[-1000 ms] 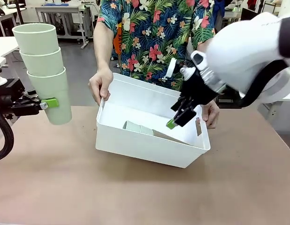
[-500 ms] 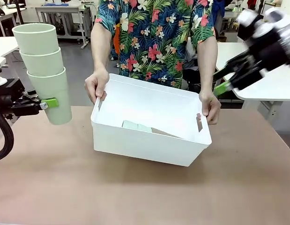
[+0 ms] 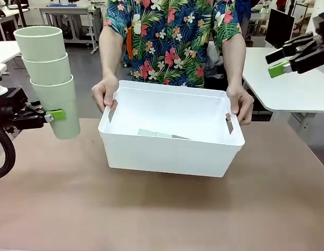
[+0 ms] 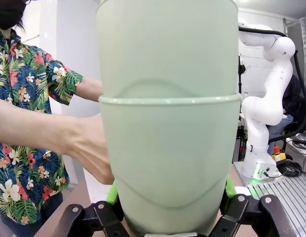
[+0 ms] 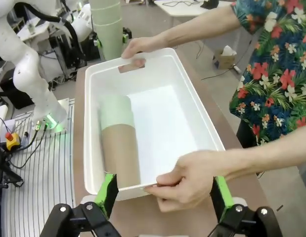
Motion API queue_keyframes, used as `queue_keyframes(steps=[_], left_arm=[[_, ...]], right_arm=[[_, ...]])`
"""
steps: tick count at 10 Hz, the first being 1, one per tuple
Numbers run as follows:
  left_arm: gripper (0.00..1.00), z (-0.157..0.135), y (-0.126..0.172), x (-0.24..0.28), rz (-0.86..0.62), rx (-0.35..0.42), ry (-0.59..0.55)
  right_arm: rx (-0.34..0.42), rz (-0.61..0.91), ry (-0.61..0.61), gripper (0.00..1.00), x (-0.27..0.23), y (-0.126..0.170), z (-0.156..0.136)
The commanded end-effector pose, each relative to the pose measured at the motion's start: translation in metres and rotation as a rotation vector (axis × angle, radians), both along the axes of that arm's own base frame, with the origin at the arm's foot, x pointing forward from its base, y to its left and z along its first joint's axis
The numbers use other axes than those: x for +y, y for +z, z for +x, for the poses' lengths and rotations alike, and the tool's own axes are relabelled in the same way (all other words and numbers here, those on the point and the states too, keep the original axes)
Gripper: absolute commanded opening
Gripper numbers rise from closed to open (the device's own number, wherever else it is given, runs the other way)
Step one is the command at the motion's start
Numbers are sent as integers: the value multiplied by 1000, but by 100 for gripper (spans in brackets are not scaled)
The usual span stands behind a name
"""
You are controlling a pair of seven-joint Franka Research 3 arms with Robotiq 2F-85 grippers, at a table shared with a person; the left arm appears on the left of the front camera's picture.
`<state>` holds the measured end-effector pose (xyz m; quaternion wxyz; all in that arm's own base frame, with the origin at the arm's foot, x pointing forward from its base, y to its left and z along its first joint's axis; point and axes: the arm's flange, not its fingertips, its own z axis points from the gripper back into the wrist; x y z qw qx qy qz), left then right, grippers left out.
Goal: Stack the cups and store them in the basket.
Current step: Place the stack of Reusable plastic cups into the Pantry Basket.
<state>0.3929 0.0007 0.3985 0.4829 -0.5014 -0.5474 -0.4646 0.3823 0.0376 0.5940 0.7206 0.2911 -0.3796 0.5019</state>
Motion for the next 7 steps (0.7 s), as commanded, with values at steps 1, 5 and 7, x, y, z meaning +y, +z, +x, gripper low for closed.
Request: queue_keyframes(steps=[1,5,7], left_arm=[[86,-2,4,-1,-5,-13,-1],[86,-2,4,-1,-5,-13,-1],[86,-2,4,-1,-5,-13,-1]], right_arm=[[-57,62,11,100,-9,-22,5],[0,0,0,100,0,0,0],[0,0,0,100,0,0,0]])
